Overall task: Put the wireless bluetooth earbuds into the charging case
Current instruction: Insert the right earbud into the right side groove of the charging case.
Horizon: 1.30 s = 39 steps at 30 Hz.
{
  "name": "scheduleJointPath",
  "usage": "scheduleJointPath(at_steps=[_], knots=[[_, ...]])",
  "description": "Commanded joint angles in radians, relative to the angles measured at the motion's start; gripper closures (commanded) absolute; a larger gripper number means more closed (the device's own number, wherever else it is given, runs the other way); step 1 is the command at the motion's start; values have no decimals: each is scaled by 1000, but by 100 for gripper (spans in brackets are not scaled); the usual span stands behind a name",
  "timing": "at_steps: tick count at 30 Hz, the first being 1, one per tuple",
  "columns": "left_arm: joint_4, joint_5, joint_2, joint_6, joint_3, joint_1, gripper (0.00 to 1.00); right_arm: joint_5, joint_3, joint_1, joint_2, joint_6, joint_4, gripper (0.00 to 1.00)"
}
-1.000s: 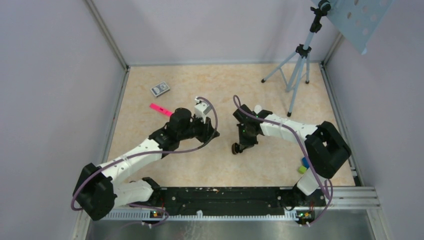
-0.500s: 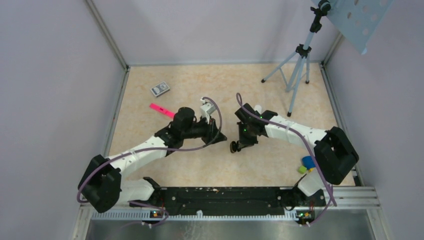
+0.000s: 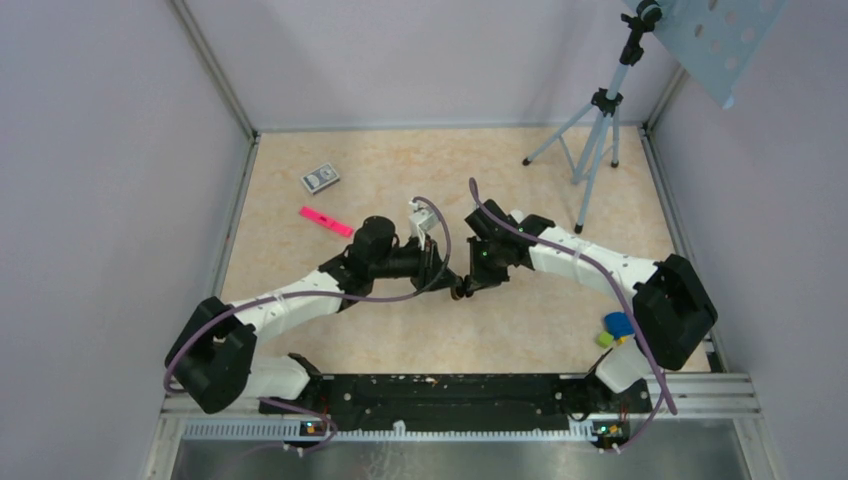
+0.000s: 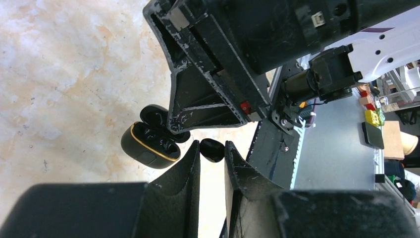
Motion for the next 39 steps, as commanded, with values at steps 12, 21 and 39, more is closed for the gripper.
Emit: scheduleJointPath(at_steps=[12,21,39], knots=[[42,-28,61,40,5,-31,94,-12,73,13,-26,-1,-10,98],[-15,-83,102,93,33,-68,96,-7,69,15,-32,1,-12,98],[-56,-103,43,109,69,-73,96,-5,59,18,-28,2,-10,98]])
